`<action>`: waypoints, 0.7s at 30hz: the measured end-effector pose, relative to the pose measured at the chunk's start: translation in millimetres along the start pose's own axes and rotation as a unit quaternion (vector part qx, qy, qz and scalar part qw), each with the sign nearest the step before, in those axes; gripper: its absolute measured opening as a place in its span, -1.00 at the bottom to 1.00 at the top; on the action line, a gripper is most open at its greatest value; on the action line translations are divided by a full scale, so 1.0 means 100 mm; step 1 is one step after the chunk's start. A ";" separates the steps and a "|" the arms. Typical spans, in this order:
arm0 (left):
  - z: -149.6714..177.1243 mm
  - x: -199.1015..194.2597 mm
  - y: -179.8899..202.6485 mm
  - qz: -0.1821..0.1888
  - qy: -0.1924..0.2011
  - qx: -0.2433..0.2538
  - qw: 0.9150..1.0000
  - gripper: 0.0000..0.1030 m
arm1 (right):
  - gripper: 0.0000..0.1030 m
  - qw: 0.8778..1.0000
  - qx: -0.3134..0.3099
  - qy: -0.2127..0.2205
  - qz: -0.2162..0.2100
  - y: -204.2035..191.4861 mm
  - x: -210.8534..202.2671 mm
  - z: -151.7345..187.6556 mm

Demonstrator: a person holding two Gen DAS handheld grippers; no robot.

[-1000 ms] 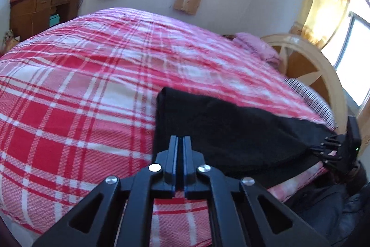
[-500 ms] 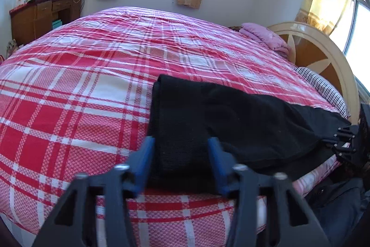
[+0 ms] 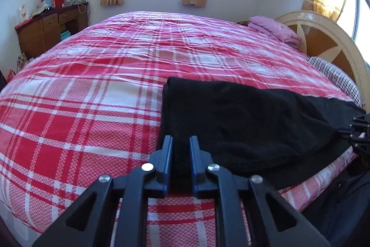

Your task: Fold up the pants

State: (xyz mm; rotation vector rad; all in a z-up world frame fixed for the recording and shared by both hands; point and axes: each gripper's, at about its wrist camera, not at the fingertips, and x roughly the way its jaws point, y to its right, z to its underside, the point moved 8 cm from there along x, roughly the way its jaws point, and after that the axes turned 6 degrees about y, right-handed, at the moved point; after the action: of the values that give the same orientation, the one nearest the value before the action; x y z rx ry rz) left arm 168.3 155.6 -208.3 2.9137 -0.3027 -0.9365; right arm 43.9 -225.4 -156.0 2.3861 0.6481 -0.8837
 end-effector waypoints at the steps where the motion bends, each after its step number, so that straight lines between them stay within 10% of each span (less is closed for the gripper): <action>1: 0.01 0.01 0.01 -0.004 0.000 0.000 1.000 -0.70 | -0.92 1.000 0.001 -0.001 0.000 0.00 0.01 0.00; 13: -0.23 -0.30 -0.13 0.043 0.020 -0.015 0.999 -0.87 | -0.93 0.999 0.016 0.042 -0.006 0.06 -0.36 -0.22; 21: 0.04 -0.06 -0.24 0.041 -0.019 -0.031 0.998 -0.86 | -0.92 0.999 -0.032 -0.036 -0.021 -0.25 0.12 0.19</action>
State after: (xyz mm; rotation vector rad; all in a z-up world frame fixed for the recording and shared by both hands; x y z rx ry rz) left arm 164.6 180.7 -211.2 2.8061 -0.3854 -0.9717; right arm 28.8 -215.4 -184.1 2.2804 0.6910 -0.9493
